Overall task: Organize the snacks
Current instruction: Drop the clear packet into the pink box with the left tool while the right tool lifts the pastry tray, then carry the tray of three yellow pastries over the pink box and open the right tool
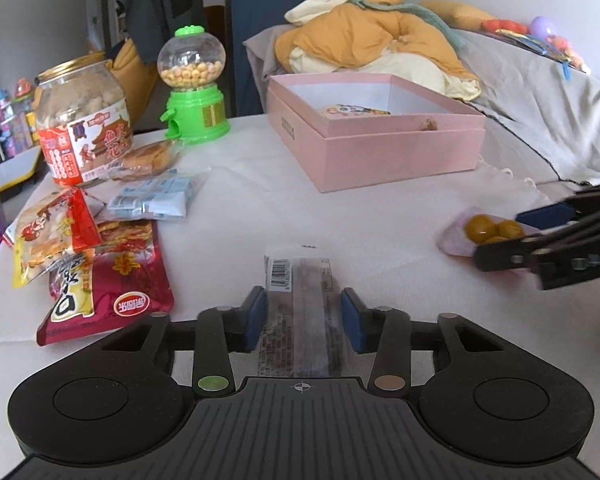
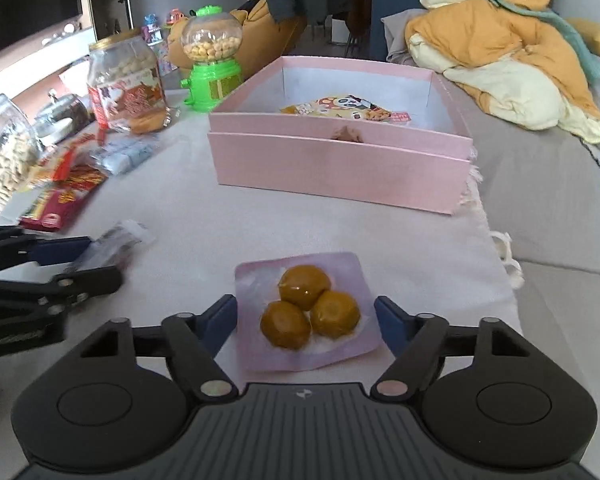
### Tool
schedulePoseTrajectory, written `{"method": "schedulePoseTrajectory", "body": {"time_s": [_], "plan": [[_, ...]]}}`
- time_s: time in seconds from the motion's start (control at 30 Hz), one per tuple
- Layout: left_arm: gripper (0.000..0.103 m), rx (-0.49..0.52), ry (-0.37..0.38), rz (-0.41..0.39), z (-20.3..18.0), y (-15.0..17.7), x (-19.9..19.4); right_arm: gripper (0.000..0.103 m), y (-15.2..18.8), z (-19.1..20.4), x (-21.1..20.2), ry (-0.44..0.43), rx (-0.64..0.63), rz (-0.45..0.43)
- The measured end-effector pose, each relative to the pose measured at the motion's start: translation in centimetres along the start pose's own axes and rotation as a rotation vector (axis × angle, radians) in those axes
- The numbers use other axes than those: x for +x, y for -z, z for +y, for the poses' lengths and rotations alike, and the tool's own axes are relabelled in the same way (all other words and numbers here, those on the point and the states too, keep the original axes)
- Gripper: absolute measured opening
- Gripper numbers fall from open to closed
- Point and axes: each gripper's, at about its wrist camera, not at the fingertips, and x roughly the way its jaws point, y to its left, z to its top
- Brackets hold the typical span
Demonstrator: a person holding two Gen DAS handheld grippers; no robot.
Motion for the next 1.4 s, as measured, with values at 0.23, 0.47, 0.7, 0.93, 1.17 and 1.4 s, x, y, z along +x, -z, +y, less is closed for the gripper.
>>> {"method": "schedulePoseTrajectory", "body": {"time_s": [0.23,0.47,0.7,0.93,1.17,1.4], "plan": [[0.042,-0.063,0.052,-0.095,-0.5,-4.7,-2.2,0.073,0.4,-2.8,-3.6,-0.047,0.090,-0.055],[0.043,-0.066,0.120,-0.265,-3.5,-16.0,-0.8,0.073,-0.1,-3.2,-4.0,0.002,0.089,-0.086],[0.044,-0.195,0.029,-0.232,-3.9,-18.3,7.4,0.073,0.7,-1.9,-2.3,0.015,0.037,-0.046],[0.043,-0.256,0.190,-0.175,1.4,-17.1,6.4,0.073,0.2,-3.3,-1.5,-0.013,0.067,-0.009],[0.043,-0.320,0.257,-0.138,7.3,-10.9,3.1,0.073,-6.5,-5.9,-4.7,-0.049,0.155,-0.124],[0.043,-0.322,-0.011,-0.205,14.1,-6.6,-1.5,0.099,-19.1,-5.2,-2.9,0.124,0.078,-0.242]]}}
